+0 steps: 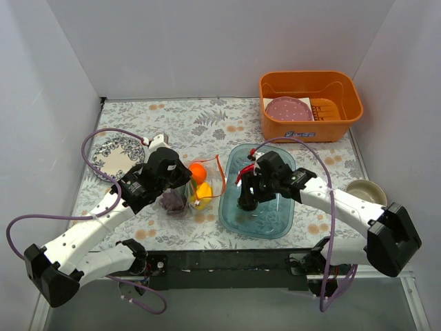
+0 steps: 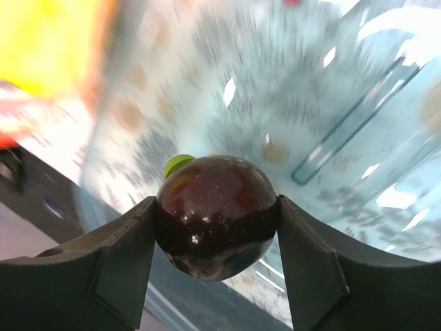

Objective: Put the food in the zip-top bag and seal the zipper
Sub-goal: Pick up the fake fruit from the bin.

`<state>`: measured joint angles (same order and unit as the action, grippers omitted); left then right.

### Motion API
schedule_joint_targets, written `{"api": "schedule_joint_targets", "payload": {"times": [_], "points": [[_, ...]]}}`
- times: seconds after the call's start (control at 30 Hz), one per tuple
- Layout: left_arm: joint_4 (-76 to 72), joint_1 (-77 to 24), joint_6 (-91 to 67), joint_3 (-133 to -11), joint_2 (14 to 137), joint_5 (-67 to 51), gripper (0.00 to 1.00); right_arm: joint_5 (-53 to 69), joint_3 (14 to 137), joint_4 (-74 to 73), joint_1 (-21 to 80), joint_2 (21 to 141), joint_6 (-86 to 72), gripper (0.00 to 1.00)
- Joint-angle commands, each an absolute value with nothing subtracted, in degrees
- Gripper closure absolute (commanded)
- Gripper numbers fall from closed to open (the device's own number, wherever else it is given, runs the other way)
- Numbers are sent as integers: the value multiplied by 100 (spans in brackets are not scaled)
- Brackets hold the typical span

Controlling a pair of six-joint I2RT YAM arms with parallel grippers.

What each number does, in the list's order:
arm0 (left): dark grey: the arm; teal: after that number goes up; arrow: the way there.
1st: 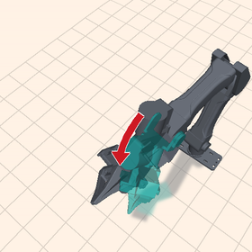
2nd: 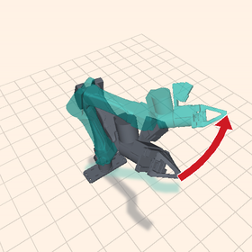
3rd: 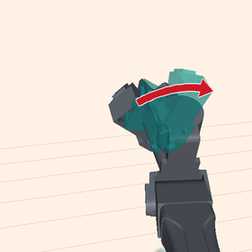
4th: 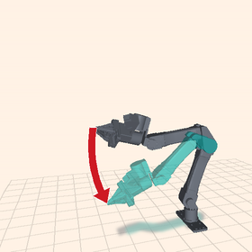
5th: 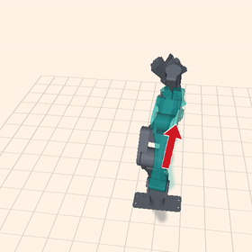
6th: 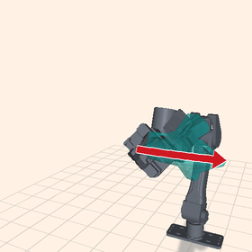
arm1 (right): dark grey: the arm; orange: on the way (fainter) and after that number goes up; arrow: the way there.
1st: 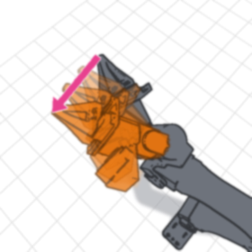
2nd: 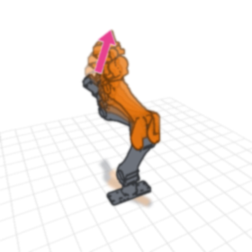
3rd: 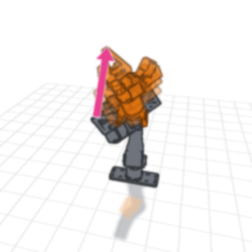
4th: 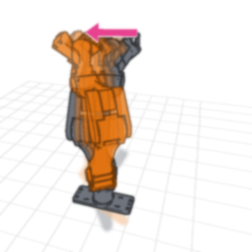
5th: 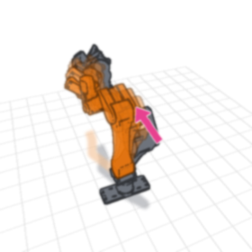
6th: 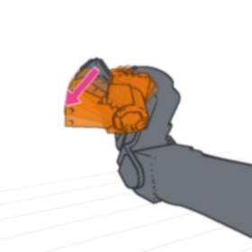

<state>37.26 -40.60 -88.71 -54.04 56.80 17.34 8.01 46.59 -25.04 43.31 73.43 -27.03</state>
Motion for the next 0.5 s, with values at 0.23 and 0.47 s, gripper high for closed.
{"api": "schedule_joint_targets", "payload": {"times": [0.23, 0.47], "points": [[3744, -4025, -8833, -5475, 5607, 1608, 100, 535, 5563, -1082, 4377, 6749, -3076, 62], [3709, -4025, -8877, -5528, 5660, 1494, 100, 791, 5985, -502, 4675, 7662, -3138, 61]]}}
